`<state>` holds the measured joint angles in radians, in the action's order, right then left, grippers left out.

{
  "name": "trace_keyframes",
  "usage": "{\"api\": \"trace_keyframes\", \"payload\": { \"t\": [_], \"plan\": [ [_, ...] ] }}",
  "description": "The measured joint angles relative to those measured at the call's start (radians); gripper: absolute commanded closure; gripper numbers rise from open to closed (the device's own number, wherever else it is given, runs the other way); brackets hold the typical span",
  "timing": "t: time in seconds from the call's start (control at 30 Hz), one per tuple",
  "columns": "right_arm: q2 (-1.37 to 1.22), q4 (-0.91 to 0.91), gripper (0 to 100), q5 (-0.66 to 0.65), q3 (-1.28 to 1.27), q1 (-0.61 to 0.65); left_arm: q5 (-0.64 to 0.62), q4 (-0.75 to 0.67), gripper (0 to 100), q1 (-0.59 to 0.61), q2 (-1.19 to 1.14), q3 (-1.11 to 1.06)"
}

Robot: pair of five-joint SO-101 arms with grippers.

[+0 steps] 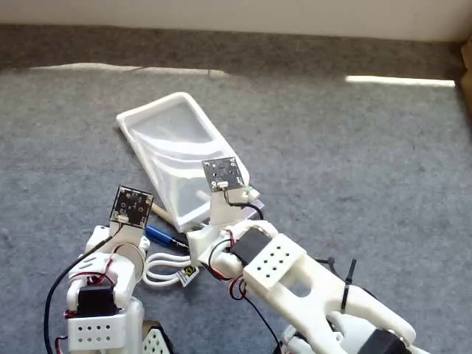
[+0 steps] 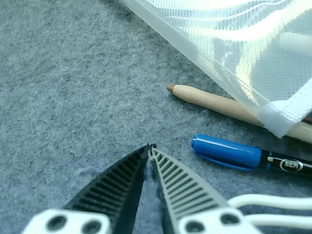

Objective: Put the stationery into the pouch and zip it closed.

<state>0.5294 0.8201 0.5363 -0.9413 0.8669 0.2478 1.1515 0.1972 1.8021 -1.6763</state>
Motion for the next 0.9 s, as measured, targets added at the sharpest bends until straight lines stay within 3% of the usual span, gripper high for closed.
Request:
{"api": "trace_keyframes", "payload": {
  "t": [0.5, 0.9],
  "plan": [
    [-0.192, -0.144, 81.3, 0.044, 0.000, 0.000, 0.000, 0.000, 99, 0.000, 0.000, 0.000],
    [-0.215, -0.146, 96.7, 0.048, 0.000, -0.029, 0.000, 0.000, 99, 0.000, 0.000, 0.000]
  ]
}}
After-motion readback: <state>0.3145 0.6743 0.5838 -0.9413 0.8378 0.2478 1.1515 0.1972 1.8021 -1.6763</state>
